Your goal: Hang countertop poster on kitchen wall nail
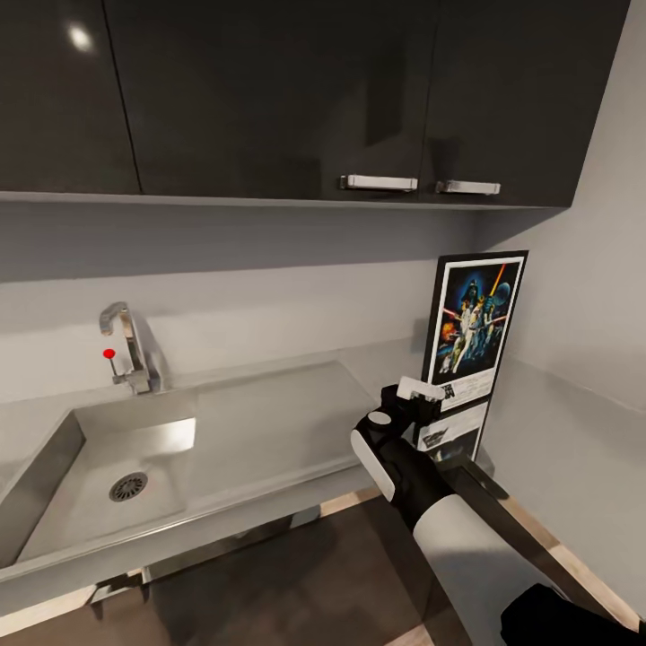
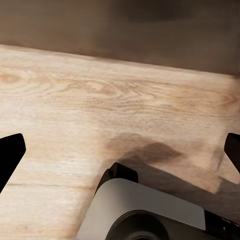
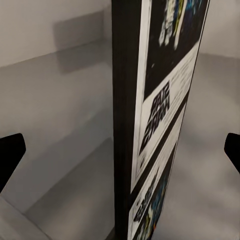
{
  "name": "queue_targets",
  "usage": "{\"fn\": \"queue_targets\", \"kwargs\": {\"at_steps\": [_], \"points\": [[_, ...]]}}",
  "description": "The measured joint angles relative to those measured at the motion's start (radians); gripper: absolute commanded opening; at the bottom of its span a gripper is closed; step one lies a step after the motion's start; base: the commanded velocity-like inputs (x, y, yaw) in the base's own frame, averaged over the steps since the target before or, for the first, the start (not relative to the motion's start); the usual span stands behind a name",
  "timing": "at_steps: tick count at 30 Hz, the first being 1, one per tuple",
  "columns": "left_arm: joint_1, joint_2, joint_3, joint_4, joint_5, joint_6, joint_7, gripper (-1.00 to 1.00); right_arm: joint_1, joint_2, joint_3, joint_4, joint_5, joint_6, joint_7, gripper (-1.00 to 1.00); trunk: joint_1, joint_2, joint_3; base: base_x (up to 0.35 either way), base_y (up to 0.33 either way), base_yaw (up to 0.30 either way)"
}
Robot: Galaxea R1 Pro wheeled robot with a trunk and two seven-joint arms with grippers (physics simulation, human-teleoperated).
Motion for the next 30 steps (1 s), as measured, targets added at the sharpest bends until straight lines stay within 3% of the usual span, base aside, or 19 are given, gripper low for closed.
{"fn": "queue_targets", "kwargs": {"at_steps": [14,30], "points": [[0.0,0.001,0.0,0.0,0.0,0.0,0.0,1.0,0.0,0.0,0.0,-0.003,0.0,-0.001,0.0,1.0,0.0,0.0,0.0,0.097,-0.088,0.0],[0.0,0.001,0.0,0.0,0.0,0.0,0.001,1.0,0.0,0.0,0.0,-0.004,0.0,-0.001,0.0,1.0,0.0,0.0,0.0,0.01,-0.009,0.0]]}}
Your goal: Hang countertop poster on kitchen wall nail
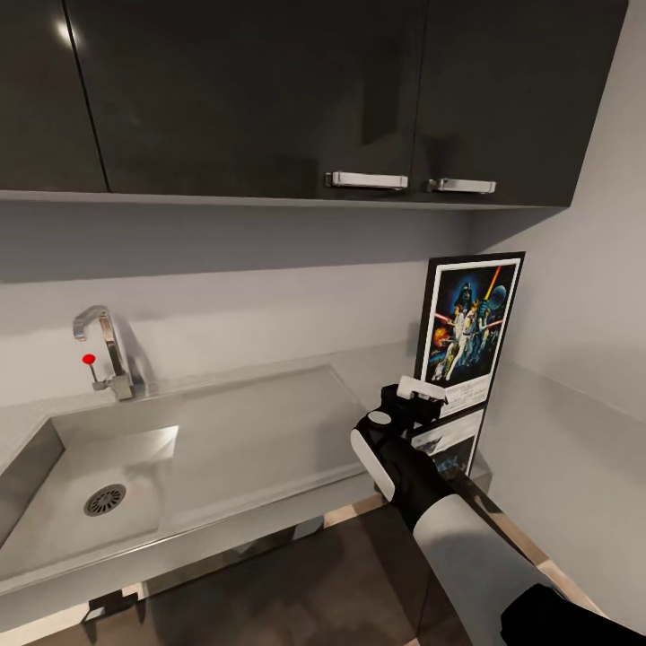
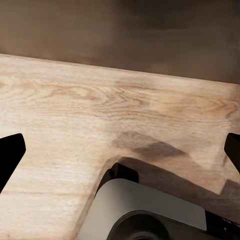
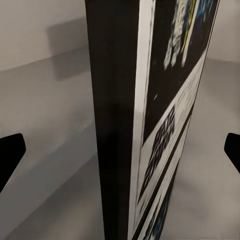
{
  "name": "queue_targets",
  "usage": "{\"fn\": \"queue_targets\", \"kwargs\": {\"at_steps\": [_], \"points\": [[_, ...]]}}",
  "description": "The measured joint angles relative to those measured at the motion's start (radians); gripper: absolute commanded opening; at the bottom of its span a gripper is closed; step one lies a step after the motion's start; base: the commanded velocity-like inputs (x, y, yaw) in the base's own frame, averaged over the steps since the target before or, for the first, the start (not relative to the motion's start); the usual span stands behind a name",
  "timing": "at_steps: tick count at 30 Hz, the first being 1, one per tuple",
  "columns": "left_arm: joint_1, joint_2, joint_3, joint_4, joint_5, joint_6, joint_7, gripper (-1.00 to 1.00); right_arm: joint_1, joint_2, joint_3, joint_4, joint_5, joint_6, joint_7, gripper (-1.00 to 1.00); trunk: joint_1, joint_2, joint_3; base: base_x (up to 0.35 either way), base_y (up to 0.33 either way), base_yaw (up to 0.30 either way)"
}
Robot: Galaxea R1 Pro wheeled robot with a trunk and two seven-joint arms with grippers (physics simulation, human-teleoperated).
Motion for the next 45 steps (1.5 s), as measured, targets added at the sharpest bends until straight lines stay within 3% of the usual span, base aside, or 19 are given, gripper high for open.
{"fn": "queue_targets", "kwargs": {"at_steps": [23,24,45], "points": [[0.0,0.0,0.0,0.0,0.0,0.0,0.0,1.0,0.0,0.0,0.0,0.0,0.0,-0.002,0.0,1.0,0.0,0.0,0.0,0.0,0.0,0.0],[0.0,0.0,0.0,0.0,0.0,0.0,0.0,1.0,0.0,0.0,0.0,0.0,0.0,-0.002,0.0,-1.0,0.0,0.0,0.0,0.0,0.0,0.0],[0.0,0.0,0.0,0.0,0.0,0.0,0.0,1.0,0.0,0.0,-0.001,-0.001,0.002,0.003,-0.001,-1.0,0.0,0.0,0.0,0.0,0.0,0.0]]}}
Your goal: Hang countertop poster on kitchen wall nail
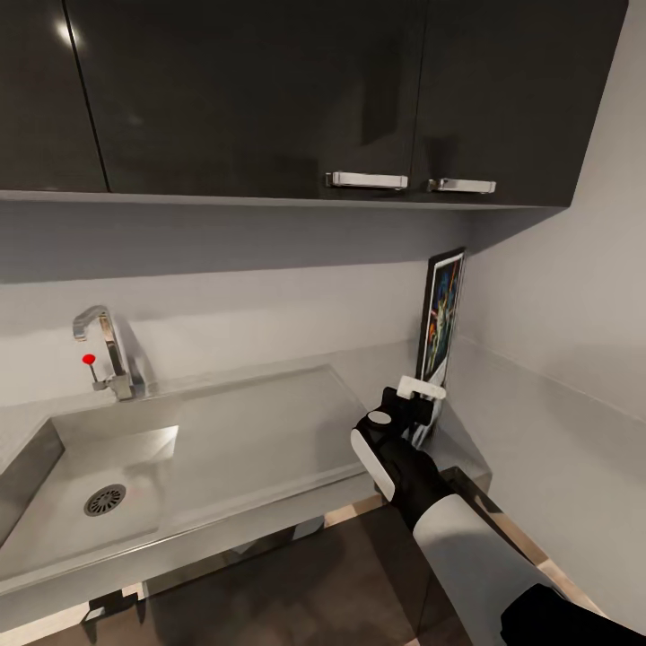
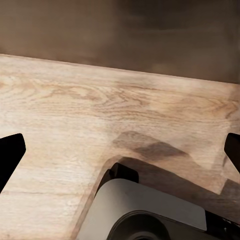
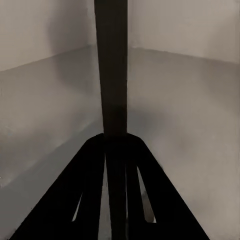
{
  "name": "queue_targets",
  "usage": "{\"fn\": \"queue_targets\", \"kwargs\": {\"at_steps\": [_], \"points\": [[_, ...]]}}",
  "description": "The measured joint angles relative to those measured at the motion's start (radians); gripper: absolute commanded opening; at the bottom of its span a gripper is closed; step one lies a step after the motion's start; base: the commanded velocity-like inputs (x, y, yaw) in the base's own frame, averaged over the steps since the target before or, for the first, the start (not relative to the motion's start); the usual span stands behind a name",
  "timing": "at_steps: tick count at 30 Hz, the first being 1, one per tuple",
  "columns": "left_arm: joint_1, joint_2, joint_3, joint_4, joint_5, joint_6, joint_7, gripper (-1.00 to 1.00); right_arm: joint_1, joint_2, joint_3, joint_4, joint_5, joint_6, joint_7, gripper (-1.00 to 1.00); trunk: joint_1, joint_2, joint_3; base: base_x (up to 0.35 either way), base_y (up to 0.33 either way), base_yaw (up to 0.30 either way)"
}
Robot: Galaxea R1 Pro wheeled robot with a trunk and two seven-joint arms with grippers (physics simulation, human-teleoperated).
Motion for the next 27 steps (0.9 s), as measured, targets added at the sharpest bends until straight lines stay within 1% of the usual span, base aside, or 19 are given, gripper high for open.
{"fn": "queue_targets", "kwargs": {"at_steps": [5,7,8,12,19,24,27], "points": [[0.0,0.0,0.0,0.0,0.0,0.0,0.0,1.0,0.0,0.0,-0.001,-0.01,0.001,0.0,-0.001,-1.0,0.0,0.0,0.0,0.0,0.0,0.0],[0.0,0.0,0.0,0.0,0.0,0.0,0.0,1.0,0.0,0.0,0.0,-0.029,-0.001,-0.001,-0.004,-1.0,0.0,0.0,0.0,0.0,0.0,0.0],[0.0,-0.001,0.0,0.0,0.0,0.0,0.0,1.0,0.0,0.0,0.001,-0.093,0.002,0.005,-0.011,-1.0,0.0,0.0,0.0,0.0,0.0,0.0],[0.0,-0.001,0.0,0.0,0.0,0.0,0.0,1.0,0.0,0.0,0.0,-0.1,-0.002,0.006,-0.012,-1.0,0.0,0.0,0.0,0.0,0.0,0.0],[0.0,-0.001,0.0,0.0,0.0,0.0,0.0,1.0,0.0,0.0,0.0,-0.143,-0.003,0.009,-0.014,-1.0,0.0,0.0,0.0,0.0,0.0,0.0],[0.0,-0.001,0.0,0.0,0.0,0.0,0.0,1.0,0.0,0.0,0.0,-0.149,-0.021,0.01,-0.014,-1.0,0.0,0.0,0.0,-0.002,0.0,0.0],[0.0,-0.001,0.0,0.0,0.0,0.0,0.0,1.0,0.0,0.0,0.0,-0.15,-0.028,0.01,-0.014,-1.0,0.0,0.0,0.0,-0.132,0.0,0.0]]}}
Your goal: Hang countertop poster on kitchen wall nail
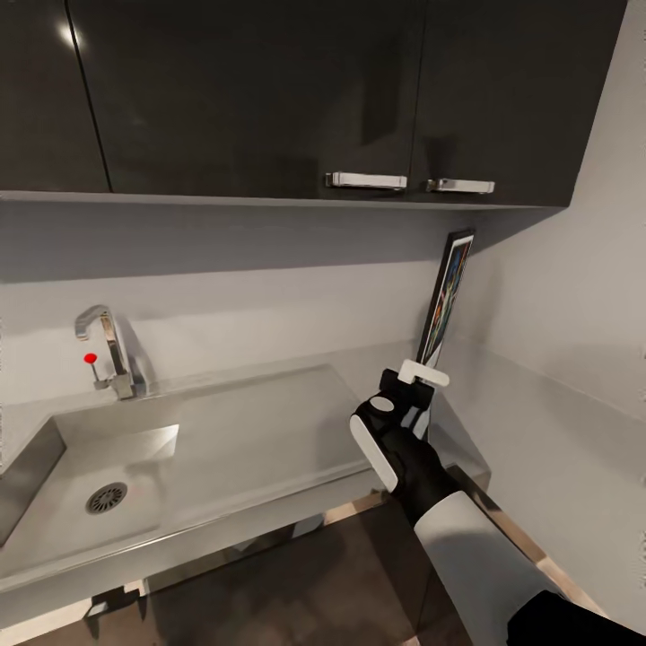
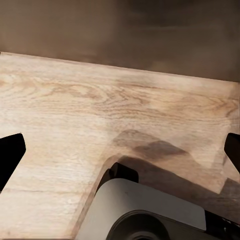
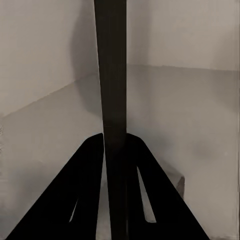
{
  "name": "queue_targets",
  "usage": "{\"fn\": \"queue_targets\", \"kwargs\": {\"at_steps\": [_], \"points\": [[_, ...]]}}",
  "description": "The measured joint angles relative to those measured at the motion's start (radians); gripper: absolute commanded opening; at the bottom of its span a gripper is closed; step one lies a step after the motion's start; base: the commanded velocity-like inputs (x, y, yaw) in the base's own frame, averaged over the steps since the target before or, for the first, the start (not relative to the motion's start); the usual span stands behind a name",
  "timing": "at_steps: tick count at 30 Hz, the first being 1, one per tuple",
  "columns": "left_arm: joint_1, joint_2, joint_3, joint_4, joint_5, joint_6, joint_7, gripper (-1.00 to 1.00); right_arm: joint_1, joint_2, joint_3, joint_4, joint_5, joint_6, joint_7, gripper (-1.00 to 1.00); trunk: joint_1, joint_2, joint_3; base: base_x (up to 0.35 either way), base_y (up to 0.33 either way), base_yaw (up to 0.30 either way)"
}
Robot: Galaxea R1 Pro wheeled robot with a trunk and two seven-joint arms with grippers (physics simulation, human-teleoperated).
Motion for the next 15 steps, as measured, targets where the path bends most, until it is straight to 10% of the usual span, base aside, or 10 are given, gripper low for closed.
{"fn": "queue_targets", "kwargs": {"at_steps": [15], "points": [[0.0,0.001,0.0,0.0,0.0,0.0,0.0,1.0,0.0,0.0,0.001,0.0,-0.005,0.031,0.001,-1.0,0.0,0.0,0.0,-0.309,0.0,0.0]]}}
